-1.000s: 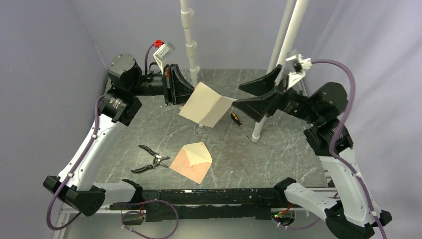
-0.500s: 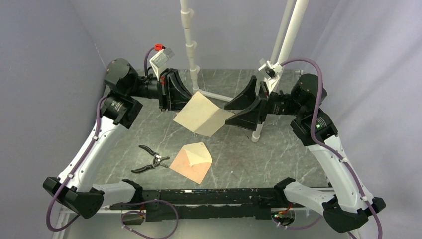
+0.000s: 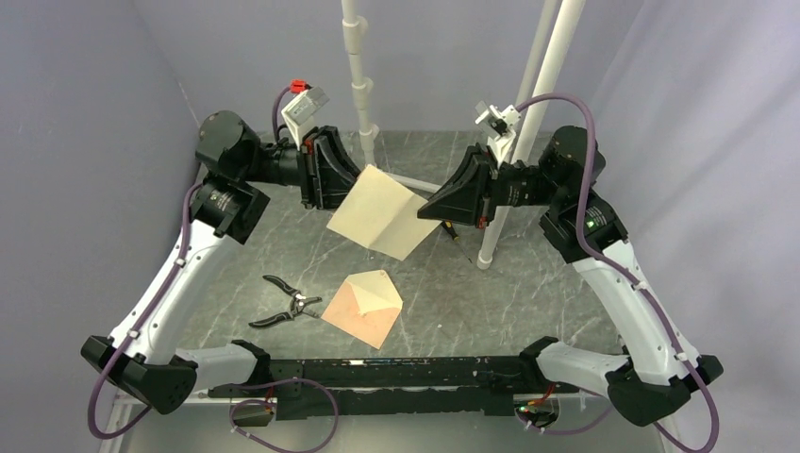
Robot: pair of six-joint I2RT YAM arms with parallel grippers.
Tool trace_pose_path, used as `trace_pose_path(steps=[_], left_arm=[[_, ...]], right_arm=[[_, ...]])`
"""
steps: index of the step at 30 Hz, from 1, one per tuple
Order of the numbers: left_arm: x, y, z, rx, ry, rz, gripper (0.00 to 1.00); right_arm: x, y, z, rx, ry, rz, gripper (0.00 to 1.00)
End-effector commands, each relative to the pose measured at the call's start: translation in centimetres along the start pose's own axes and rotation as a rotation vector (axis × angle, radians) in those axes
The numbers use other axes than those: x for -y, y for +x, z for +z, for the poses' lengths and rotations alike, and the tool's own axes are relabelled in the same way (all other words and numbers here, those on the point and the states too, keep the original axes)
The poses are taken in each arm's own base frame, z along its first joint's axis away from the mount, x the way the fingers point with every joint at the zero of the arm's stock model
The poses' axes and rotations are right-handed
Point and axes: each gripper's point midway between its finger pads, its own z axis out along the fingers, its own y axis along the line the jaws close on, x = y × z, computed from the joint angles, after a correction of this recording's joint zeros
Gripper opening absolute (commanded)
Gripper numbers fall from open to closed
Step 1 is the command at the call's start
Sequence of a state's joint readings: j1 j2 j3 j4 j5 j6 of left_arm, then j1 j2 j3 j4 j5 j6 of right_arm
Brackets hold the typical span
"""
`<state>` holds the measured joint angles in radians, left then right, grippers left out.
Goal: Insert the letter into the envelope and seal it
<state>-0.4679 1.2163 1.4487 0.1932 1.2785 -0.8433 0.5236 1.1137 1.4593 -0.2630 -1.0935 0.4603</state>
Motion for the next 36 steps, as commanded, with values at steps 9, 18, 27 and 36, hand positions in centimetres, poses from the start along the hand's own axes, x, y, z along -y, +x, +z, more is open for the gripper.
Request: trace_pose_path(steps=[9,18,27,36], left_arm=[[-8.1,-2.5,-9.6,0.223,-1.024,-0.021,0.72],[-4.8,-5.6,-10.4,0.372,-0.999,0.12,0.71],[9.3,-3.6,-3.9,0.224,-0.302,0.319,0.67],[-0.9,-1.0,0.2,0.09,-0.276,0.129,0.69]], right_arm=[[-1.8,-7.2,-3.5,0.26,0.304,-0.247,0.0],[2.6,-6.3,-4.0,0.256,0.481,-0.126,0.0],[2.0,-3.8,-1.3,0.148,0.283,-0.055,0.0],[0.1,-4.2,-0.4,0.171,0.152,-0.029,0.0]])
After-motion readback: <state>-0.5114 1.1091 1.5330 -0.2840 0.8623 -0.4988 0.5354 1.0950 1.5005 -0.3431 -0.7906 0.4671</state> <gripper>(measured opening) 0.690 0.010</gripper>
